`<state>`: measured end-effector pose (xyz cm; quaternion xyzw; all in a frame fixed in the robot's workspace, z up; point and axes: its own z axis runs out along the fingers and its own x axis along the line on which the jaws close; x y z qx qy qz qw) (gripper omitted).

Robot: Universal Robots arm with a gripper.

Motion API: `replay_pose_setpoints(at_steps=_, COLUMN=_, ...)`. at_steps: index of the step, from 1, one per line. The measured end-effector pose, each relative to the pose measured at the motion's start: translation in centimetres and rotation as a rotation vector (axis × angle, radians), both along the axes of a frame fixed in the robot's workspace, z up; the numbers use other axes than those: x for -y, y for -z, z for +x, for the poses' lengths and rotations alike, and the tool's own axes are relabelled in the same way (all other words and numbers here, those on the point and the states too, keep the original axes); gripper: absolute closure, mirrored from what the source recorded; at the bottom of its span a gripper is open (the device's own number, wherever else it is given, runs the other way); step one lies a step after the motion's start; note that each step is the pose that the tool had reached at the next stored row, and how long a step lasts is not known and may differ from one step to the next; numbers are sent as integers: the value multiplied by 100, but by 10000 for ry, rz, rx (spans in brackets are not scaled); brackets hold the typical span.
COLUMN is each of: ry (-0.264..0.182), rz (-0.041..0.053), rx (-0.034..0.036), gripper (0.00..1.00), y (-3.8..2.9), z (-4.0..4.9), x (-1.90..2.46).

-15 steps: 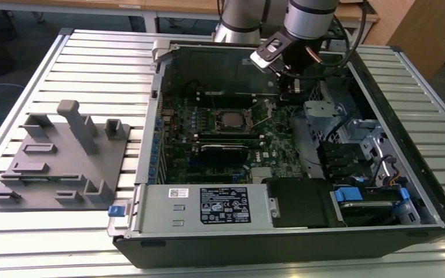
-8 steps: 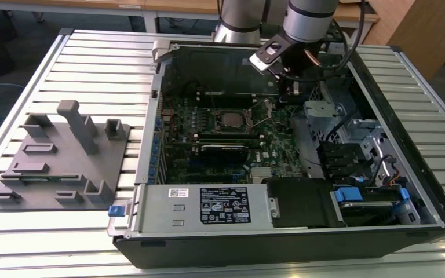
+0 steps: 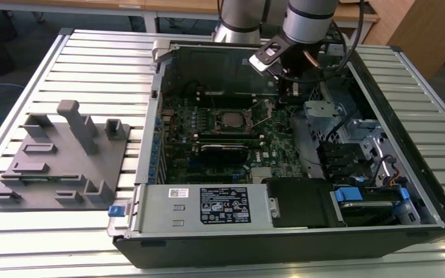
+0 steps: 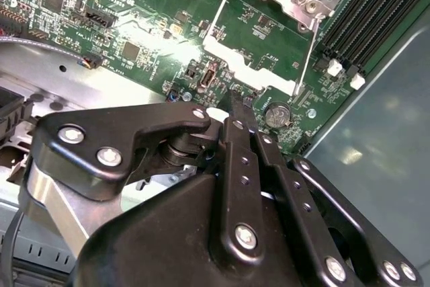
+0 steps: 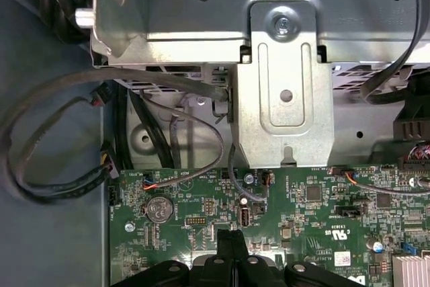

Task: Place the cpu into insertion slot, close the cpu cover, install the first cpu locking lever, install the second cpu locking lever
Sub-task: 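Close the cpu cover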

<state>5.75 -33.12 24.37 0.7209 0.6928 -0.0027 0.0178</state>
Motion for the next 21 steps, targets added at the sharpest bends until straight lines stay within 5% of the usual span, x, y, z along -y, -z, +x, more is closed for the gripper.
replay_pose_setpoints(at_steps=21, ry=-1, rz=-2, rx=0, gripper=90, y=29, z=-86, x=0)
